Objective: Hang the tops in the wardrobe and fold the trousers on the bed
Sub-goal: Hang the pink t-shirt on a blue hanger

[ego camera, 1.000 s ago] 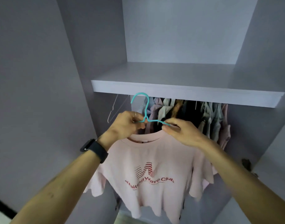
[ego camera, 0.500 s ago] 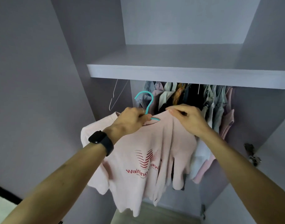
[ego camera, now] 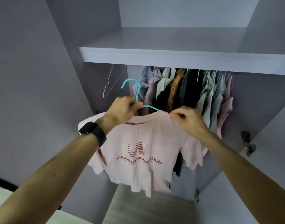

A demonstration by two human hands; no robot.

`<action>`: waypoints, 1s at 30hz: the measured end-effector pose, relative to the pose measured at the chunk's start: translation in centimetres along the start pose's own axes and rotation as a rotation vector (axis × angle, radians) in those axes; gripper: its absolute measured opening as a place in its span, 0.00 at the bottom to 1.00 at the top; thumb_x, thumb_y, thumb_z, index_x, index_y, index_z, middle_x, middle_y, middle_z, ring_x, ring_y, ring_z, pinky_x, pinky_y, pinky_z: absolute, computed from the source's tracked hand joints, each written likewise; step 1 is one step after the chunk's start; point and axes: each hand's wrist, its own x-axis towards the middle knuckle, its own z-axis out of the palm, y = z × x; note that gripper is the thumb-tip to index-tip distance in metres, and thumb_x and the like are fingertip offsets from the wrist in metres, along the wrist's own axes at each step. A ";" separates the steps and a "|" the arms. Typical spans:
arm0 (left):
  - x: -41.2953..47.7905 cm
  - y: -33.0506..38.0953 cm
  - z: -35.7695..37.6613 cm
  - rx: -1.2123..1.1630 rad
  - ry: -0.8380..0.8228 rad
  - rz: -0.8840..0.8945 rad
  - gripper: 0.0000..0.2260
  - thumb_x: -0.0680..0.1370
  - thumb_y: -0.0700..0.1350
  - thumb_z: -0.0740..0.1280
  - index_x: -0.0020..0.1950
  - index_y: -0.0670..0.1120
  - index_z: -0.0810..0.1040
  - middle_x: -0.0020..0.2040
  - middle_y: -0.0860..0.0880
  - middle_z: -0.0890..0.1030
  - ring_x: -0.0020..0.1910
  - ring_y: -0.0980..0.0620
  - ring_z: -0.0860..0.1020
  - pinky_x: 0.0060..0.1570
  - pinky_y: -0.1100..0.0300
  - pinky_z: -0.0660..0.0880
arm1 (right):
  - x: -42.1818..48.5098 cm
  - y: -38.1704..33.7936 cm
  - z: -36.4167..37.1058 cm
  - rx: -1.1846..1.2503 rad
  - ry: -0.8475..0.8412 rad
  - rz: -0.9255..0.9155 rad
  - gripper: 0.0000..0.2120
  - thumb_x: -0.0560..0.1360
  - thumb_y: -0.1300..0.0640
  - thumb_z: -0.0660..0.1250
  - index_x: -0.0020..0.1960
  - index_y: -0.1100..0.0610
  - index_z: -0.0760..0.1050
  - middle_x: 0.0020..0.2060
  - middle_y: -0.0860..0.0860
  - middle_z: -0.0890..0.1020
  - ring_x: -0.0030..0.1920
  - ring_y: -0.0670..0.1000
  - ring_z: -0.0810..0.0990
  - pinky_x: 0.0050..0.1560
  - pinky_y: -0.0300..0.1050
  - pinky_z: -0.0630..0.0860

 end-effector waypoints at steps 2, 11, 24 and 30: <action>-0.1 -0.1 0.1 0.005 0.007 -0.002 0.17 0.82 0.54 0.65 0.49 0.40 0.80 0.40 0.43 0.82 0.39 0.42 0.79 0.43 0.49 0.76 | -0.9 0.3 0.7 0.076 0.104 0.011 0.04 0.78 0.58 0.71 0.49 0.56 0.84 0.44 0.48 0.83 0.45 0.47 0.81 0.51 0.48 0.78; -0.3 -0.3 -0.1 0.001 0.039 -0.018 0.15 0.82 0.53 0.65 0.51 0.41 0.81 0.43 0.45 0.83 0.42 0.44 0.80 0.47 0.49 0.77 | -3.3 -0.5 1.7 0.086 0.264 -0.158 0.09 0.77 0.52 0.69 0.52 0.56 0.81 0.46 0.47 0.80 0.49 0.55 0.79 0.51 0.50 0.78; -1.2 0.0 0.5 0.007 -0.085 -0.010 0.09 0.83 0.51 0.65 0.50 0.47 0.80 0.39 0.52 0.79 0.36 0.54 0.75 0.32 0.72 0.68 | -1.0 1.4 -0.8 -0.306 -0.105 -0.266 0.18 0.80 0.43 0.64 0.56 0.54 0.84 0.45 0.50 0.84 0.44 0.56 0.82 0.41 0.48 0.77; -1.6 0.4 0.8 -0.025 -0.078 -0.046 0.11 0.82 0.52 0.66 0.50 0.46 0.82 0.43 0.47 0.83 0.42 0.48 0.79 0.36 0.70 0.70 | -1.3 0.4 0.8 -0.145 -0.139 -0.262 0.13 0.81 0.48 0.63 0.59 0.53 0.82 0.50 0.48 0.83 0.47 0.54 0.82 0.46 0.51 0.79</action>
